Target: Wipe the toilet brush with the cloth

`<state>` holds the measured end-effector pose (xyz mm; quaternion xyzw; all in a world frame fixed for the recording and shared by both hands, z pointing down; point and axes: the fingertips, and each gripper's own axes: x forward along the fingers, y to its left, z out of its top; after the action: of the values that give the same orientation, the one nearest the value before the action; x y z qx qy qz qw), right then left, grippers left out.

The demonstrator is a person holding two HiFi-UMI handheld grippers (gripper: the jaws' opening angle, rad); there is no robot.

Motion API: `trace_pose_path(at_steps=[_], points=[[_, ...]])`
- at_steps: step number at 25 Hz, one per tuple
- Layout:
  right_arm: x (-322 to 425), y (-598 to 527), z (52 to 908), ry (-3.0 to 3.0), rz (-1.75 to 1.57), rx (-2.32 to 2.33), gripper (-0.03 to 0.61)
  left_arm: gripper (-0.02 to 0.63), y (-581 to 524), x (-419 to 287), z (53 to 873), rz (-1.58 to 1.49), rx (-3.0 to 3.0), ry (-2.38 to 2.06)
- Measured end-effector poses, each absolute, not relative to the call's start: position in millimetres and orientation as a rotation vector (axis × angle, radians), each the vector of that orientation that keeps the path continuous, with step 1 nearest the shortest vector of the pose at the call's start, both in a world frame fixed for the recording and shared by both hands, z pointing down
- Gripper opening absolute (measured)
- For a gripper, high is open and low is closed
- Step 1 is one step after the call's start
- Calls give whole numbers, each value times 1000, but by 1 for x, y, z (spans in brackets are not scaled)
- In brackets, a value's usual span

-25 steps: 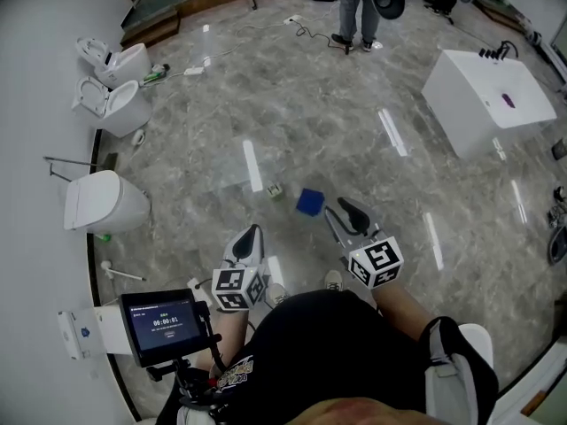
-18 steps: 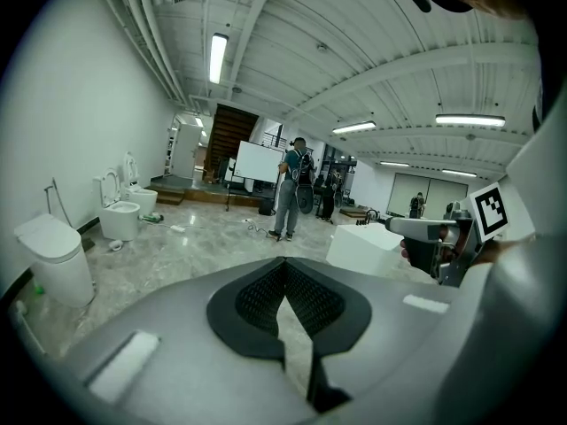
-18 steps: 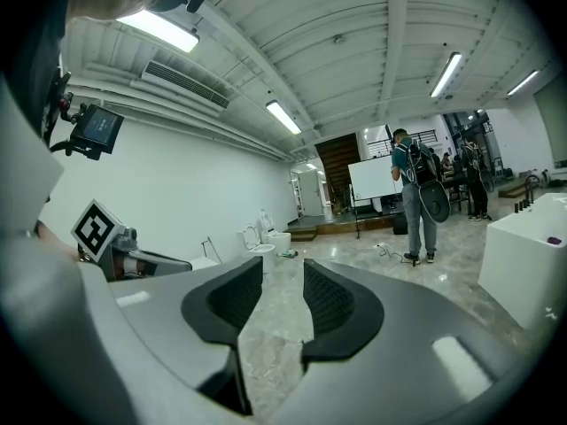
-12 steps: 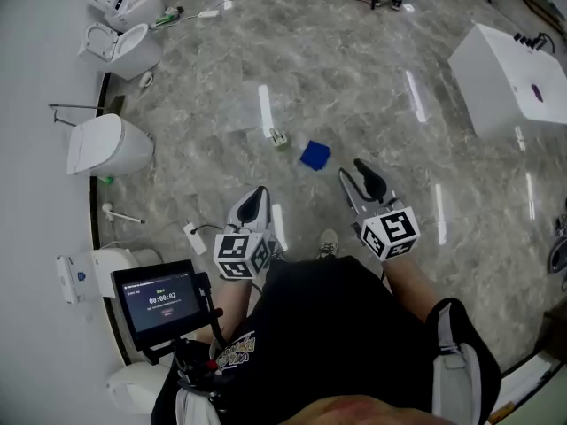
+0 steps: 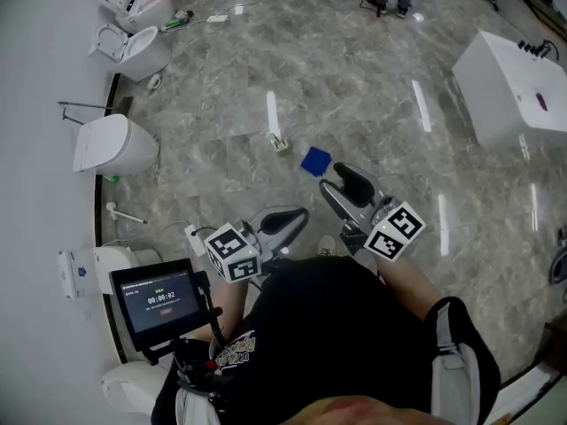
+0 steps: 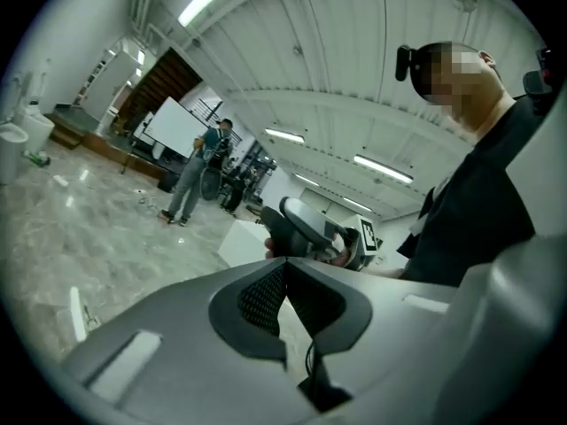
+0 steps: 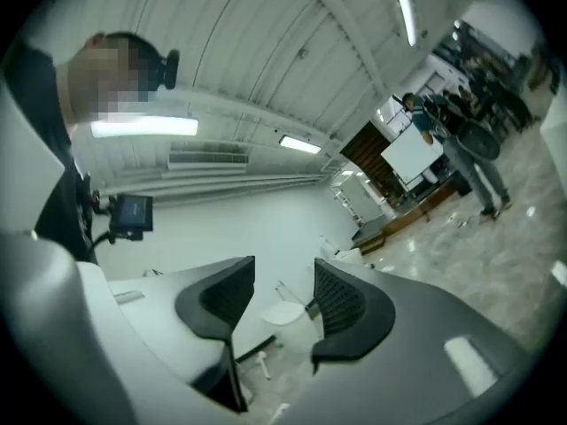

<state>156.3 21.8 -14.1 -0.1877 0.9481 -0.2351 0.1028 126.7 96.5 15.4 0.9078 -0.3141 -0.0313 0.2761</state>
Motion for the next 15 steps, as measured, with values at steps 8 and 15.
trace_pose_path(at_steps=[8,15], points=[[141,83,-32,2812,-711,-166,218,15,115,206,11,73,2579,-615],[102,84,-30,2804,-695,-131,196,14,106,180,13,101,2578,-603]])
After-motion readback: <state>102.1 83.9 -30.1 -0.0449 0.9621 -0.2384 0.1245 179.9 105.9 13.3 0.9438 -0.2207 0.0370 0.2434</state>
